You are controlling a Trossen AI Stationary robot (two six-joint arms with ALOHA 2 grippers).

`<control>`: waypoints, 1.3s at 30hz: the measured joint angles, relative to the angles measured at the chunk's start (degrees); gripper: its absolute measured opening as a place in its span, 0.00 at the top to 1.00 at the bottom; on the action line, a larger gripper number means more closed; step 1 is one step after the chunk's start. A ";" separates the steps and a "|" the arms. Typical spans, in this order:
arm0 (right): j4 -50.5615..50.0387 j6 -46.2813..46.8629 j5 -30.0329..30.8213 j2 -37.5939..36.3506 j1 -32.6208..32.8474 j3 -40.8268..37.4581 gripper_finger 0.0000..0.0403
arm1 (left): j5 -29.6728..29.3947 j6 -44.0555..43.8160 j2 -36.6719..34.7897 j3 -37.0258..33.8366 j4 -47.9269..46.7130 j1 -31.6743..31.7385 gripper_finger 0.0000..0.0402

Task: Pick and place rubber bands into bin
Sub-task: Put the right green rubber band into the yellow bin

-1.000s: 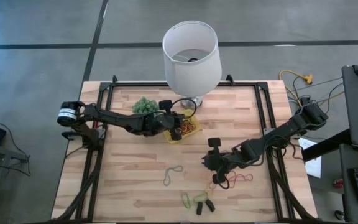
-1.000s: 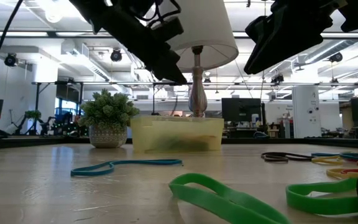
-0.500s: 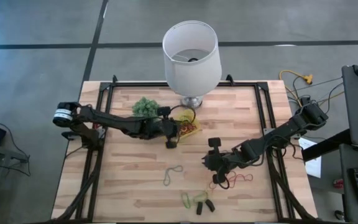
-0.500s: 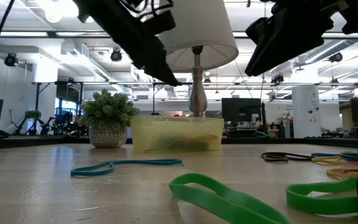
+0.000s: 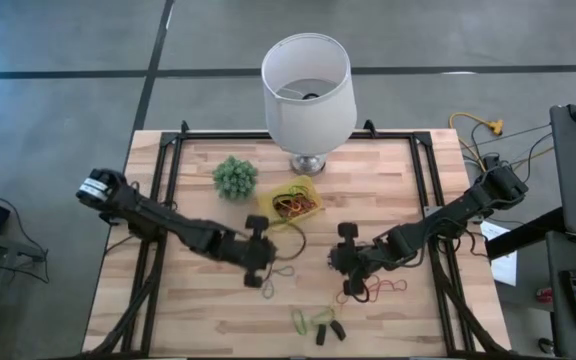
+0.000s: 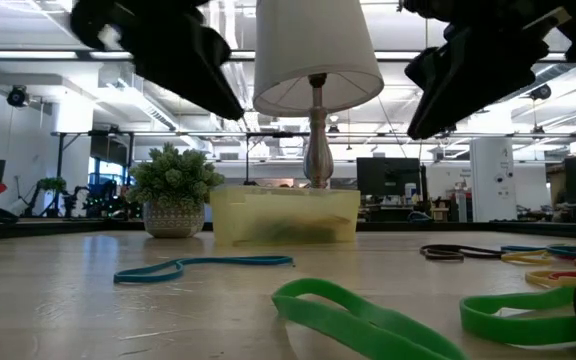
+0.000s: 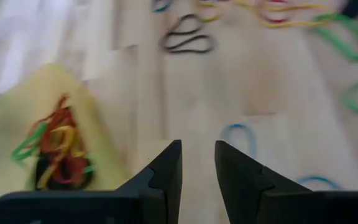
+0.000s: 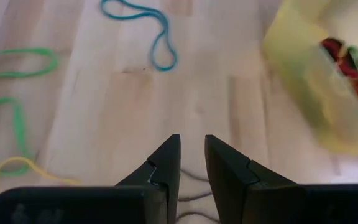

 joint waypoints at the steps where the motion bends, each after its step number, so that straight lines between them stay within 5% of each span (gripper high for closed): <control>1: 0.69 0.06 -1.41 0.00 0.00 -0.36 0.83 | 0.00 -0.64 0.04 0.00 -0.06 -1.17 0.80; 9: 28.25 -10.54 -19.68 1.16 0.00 -6.06 0.83 | -0.11 -1.95 0.63 -0.91 0.57 -8.32 0.80; 12: 33.53 -12.00 -22.02 4.29 0.00 -6.42 0.83 | -0.28 -2.87 0.63 -1.07 0.60 -9.10 0.80; 21: 26.87 -10.29 -27.85 18.87 -0.10 3.01 0.83 | -0.28 -3.86 0.63 -1.48 -0.06 -9.35 0.80; 28: 12.67 -6.78 -28.08 19.41 0.41 7.66 0.83 | -0.28 -3.90 0.63 -2.22 0.01 -9.38 0.80; 39: 12.64 -4.35 -27.44 19.69 3.37 7.75 0.83 | -0.31 -3.86 0.56 -3.43 -0.02 -9.38 0.80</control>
